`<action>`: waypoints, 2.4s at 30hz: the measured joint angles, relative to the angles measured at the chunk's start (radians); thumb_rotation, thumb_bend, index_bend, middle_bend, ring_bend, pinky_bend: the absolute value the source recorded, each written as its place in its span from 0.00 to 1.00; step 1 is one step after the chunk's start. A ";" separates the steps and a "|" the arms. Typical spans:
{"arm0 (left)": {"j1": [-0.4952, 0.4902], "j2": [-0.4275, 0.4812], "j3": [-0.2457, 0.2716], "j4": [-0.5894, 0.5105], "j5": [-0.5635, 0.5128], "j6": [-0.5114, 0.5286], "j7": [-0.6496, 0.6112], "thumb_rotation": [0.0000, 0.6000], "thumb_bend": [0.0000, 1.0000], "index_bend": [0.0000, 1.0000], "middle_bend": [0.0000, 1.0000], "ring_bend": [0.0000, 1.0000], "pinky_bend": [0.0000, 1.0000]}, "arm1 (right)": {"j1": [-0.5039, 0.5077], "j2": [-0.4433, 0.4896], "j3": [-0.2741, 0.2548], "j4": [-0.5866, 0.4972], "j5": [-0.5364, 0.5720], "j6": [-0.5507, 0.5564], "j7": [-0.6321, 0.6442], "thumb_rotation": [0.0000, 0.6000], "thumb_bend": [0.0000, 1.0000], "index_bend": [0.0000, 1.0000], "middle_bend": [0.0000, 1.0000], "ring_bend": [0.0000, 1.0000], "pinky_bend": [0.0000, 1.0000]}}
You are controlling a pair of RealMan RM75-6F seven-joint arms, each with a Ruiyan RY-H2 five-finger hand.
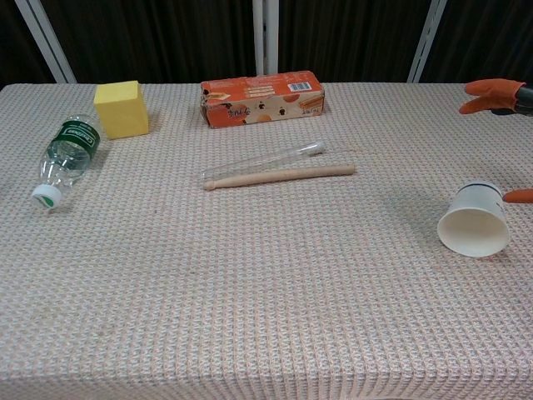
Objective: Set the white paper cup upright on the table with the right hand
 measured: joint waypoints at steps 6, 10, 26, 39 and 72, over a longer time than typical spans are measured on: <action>0.000 0.004 0.001 0.000 0.000 -0.003 -0.004 1.00 0.03 0.00 0.00 0.00 0.00 | 0.017 0.120 0.000 -0.251 0.025 -0.100 -0.538 1.00 0.00 0.00 0.10 0.00 0.00; 0.000 0.004 0.001 -0.001 0.000 -0.003 -0.005 1.00 0.03 0.00 0.00 0.00 0.00 | 0.034 0.194 0.000 -0.412 0.069 -0.203 -0.815 1.00 0.00 0.00 0.11 0.00 0.00; -0.005 -0.001 0.000 0.002 -0.005 -0.012 0.001 1.00 0.03 0.00 0.00 0.00 0.00 | 0.068 0.193 0.011 -0.466 0.167 -0.336 -1.155 1.00 0.03 0.00 0.15 0.00 0.00; -0.007 -0.002 0.000 0.005 -0.012 -0.021 0.006 1.00 0.03 0.00 0.00 0.00 0.00 | 0.093 0.130 -0.015 -0.360 0.047 -0.307 -0.979 1.00 0.05 0.11 0.24 0.00 0.00; -0.017 -0.003 0.006 0.007 -0.011 -0.042 -0.003 1.00 0.03 0.00 0.00 0.00 0.00 | 0.097 0.079 -0.021 -0.270 0.010 -0.234 -0.838 1.00 0.13 0.48 0.50 0.11 0.00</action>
